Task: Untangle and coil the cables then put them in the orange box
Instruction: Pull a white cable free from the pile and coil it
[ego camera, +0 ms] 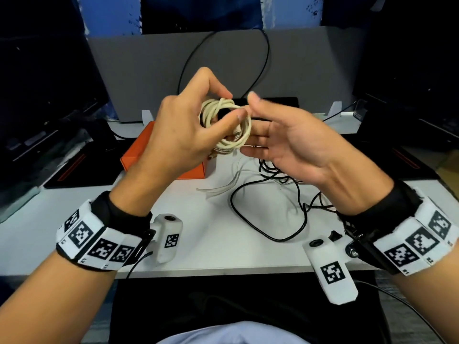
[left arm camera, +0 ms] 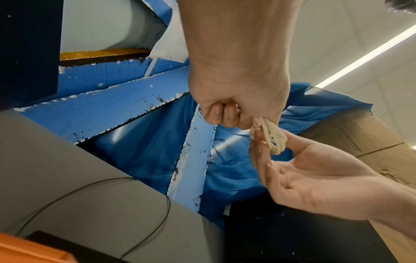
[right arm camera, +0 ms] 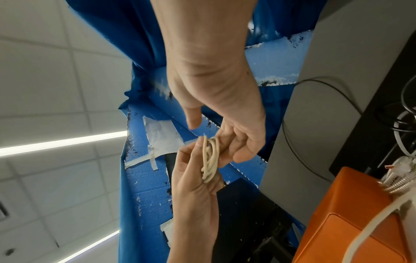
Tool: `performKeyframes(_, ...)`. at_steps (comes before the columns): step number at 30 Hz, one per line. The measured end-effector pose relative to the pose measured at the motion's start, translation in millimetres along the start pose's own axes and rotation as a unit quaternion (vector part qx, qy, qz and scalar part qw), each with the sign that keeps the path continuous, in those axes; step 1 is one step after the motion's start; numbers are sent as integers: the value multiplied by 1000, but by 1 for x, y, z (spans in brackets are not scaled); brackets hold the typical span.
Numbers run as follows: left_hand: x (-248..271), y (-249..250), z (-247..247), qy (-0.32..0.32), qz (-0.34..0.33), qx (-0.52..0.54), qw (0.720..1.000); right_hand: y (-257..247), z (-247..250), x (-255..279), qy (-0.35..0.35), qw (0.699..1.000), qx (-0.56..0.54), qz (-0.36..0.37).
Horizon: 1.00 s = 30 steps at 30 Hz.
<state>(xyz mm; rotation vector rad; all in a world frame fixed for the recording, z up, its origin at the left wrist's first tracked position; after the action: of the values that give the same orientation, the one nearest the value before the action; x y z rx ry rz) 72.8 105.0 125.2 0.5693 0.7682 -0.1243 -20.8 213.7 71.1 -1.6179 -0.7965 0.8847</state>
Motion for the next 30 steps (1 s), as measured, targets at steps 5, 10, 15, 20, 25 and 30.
performKeyframes(5,-3,-7,-8,-20,27,45,998,-10,0,1,-10,996,69,46)
performKeyframes(10,-4,-11,-16,-57,43,-7,997,-5,4,0,-36,996,71,49)
performKeyframes(15,-5,-18,-17,-62,69,-62,994,1,0,-5,-68,991,84,80)
performKeyframes(20,-2,-24,-25,-84,117,-85,986,-1,-1,-6,-45,975,191,101)
performKeyframes(25,-2,-22,-24,-55,146,-21,988,-3,-3,-5,-28,968,224,111)
performKeyframes(30,1,-29,-20,-29,178,156,971,-6,-3,-3,-19,967,219,129)
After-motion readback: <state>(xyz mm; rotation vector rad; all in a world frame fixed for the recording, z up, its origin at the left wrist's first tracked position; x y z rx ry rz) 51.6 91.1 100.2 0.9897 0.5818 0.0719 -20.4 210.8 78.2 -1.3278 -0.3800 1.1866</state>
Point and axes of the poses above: each hand's wrist, its own x-axis away from the middle knuckle, its own z-axis out of the back of the hand, y = z × x, the point moved 8 cm from there along -x, towards the middle knuckle, and after that the axes turned 5 degrees about -y, right-handed, at the moved point
